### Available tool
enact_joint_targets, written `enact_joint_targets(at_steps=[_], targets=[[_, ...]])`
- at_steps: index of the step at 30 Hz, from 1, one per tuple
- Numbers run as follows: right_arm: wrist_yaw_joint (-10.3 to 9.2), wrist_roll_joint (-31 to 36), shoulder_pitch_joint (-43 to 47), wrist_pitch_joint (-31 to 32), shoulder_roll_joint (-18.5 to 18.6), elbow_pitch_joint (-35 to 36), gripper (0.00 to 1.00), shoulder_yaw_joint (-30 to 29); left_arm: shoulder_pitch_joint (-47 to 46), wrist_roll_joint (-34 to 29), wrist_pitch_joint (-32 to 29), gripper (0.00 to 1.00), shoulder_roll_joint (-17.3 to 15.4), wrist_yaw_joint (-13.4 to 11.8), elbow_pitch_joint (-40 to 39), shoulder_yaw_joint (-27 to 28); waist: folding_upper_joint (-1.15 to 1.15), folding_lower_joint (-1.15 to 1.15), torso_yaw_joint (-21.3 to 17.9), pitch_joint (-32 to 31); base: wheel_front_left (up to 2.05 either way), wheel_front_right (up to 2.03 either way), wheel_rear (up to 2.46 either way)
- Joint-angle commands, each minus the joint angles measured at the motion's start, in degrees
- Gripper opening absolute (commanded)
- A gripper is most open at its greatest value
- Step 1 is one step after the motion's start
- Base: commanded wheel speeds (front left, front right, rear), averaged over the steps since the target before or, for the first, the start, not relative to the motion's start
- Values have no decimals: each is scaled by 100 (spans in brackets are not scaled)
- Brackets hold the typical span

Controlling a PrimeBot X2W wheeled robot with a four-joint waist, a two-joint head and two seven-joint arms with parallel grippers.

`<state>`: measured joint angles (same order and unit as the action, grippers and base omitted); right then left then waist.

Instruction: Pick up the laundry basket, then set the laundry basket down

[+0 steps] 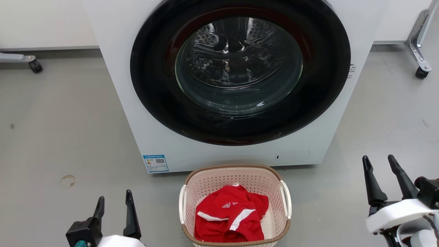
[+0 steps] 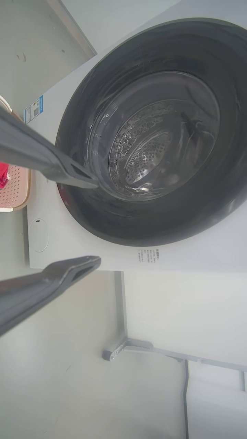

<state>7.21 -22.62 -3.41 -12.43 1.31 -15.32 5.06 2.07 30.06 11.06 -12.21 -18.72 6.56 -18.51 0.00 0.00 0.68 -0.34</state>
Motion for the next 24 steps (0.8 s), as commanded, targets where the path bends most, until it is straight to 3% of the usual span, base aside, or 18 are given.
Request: enact_joint_targets(at_steps=[1,7,24], targets=[[26,158,-258,-114,145,175,100,144,-116,-159,79,100,-100,-86,-184,128,0,0,4,0,0,0,0],[28,499,-280,-197,156,173,100,223,-107,-454,114,100,-164,-232,-237,-3,0,0,11,-4,0,0,0],[28,436,-299,-21,157,116,100,215,-112,-412,-141,100,-240,-263,-263,-99,0,0,40,-64,0,0,0]])
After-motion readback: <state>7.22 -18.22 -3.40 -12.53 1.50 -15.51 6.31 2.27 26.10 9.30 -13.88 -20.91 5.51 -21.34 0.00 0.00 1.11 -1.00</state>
